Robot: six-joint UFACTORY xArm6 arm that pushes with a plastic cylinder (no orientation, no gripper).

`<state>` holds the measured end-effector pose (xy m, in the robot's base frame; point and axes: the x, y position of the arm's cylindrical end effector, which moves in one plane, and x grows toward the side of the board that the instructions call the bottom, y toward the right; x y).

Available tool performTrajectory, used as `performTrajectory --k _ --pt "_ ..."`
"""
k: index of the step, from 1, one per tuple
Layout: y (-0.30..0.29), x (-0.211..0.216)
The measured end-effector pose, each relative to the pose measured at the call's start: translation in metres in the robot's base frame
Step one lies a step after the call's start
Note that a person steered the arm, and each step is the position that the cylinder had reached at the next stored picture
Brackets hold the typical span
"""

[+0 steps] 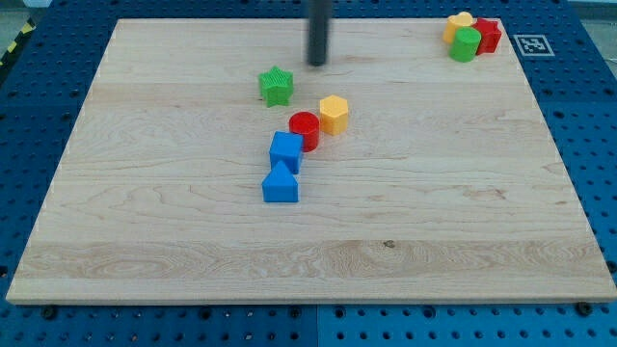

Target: Slide the green star towards the top center

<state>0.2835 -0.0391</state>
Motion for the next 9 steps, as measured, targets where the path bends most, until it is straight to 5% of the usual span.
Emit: performTrajectory --k 1,4,7,9 --pt "-0.093 0.013" --pt "-0.051 0.093" --pt "-0.009 0.060" --pt "0.021 0.002"
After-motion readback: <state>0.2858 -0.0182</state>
